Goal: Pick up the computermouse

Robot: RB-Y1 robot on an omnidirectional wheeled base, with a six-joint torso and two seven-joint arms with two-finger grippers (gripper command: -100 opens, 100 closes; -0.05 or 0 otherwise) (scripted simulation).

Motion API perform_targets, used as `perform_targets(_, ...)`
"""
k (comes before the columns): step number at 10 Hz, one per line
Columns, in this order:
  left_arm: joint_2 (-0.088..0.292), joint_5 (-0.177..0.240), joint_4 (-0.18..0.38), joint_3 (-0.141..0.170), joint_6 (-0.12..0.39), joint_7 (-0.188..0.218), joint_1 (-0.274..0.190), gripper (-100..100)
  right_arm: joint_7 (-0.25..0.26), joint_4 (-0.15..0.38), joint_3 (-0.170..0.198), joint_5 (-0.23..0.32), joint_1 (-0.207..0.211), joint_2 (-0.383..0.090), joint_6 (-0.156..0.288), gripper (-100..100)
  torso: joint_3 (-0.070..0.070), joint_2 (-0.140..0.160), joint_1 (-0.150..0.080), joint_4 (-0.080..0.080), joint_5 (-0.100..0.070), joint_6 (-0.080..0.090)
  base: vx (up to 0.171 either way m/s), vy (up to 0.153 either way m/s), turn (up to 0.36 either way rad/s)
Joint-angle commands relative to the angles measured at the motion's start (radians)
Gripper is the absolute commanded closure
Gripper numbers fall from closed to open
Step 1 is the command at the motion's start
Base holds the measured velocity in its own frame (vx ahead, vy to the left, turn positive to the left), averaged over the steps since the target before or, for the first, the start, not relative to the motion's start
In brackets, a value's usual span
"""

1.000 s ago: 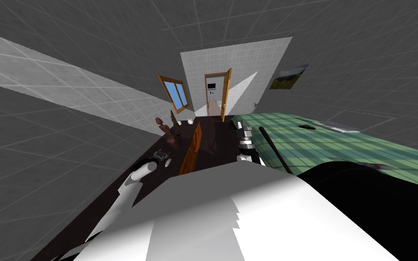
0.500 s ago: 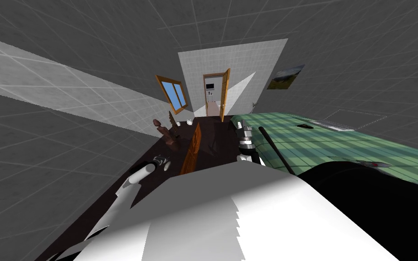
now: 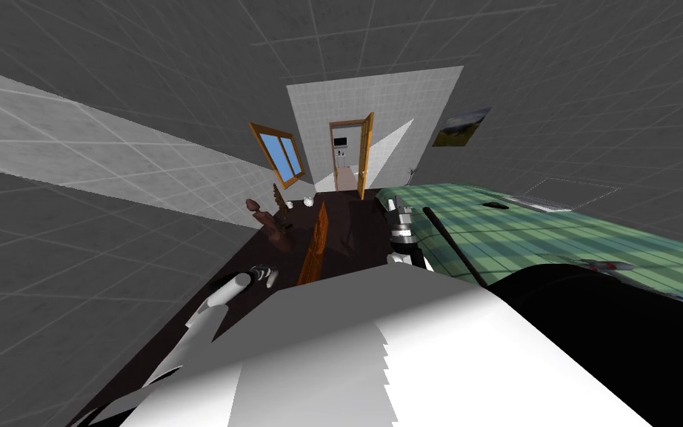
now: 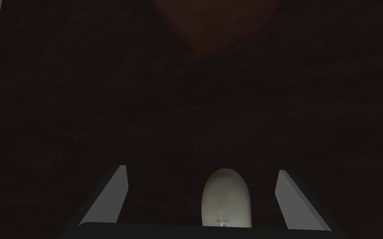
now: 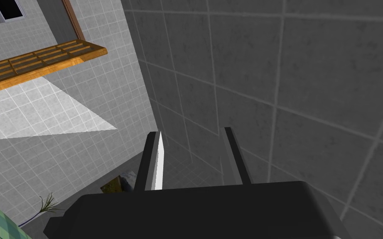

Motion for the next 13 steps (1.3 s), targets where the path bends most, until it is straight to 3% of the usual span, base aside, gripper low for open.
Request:
perform_targets(1, -0.002, 0.006, 0.039, 0.005, 0.046, 0.017, 0.011, -100, 0.000, 0.000, 0.000, 0.000, 0.000, 0.000, 0.000, 0, 0.000, 0.000, 0.000, 0.000, 0.000, 0.000, 0.059, 0.040, -0.057)
perform_targets(4, -0.006, 0.027, 0.119, 0.004, 0.102, 0.022, 0.008, -100, 0.000, 0.000, 0.000, 0.000, 0.000, 0.000, 0.000, 0, 0.000, 0.001, -0.001, 0.000, 0.000, 0.000, 0.067, 0.042, -0.050)
perform_targets(6, -0.006, 0.027, 0.119, 0.004, 0.102, 0.022, 0.008, -100, 0.000, 0.000, 0.000, 0.000, 0.000, 0.000, 0.000, 0, 0.001, 0.002, -0.002, 0.000, -0.001, 0.000, 0.034, 0.022, -0.011)
perform_targets(12, -0.017, 0.056, 0.258, 0.001, 0.197, 0.028, 0.008, -100, 0.000, 0.000, 0.000, 0.000, 0.000, 0.000, 0.000, 0, 0.001, 0.002, -0.002, 0.001, 0.000, 0.000, 0.051, 0.035, -0.041)
perform_targets(13, -0.016, 0.056, 0.255, 0.002, 0.183, 0.021, -0.002, -100, 0.000, 0.000, 0.000, 0.000, 0.000, 0.000, 0.000, 0, 0.001, 0.001, -0.001, 0.000, 0.000, 0.000, 0.029, 0.022, -0.012)
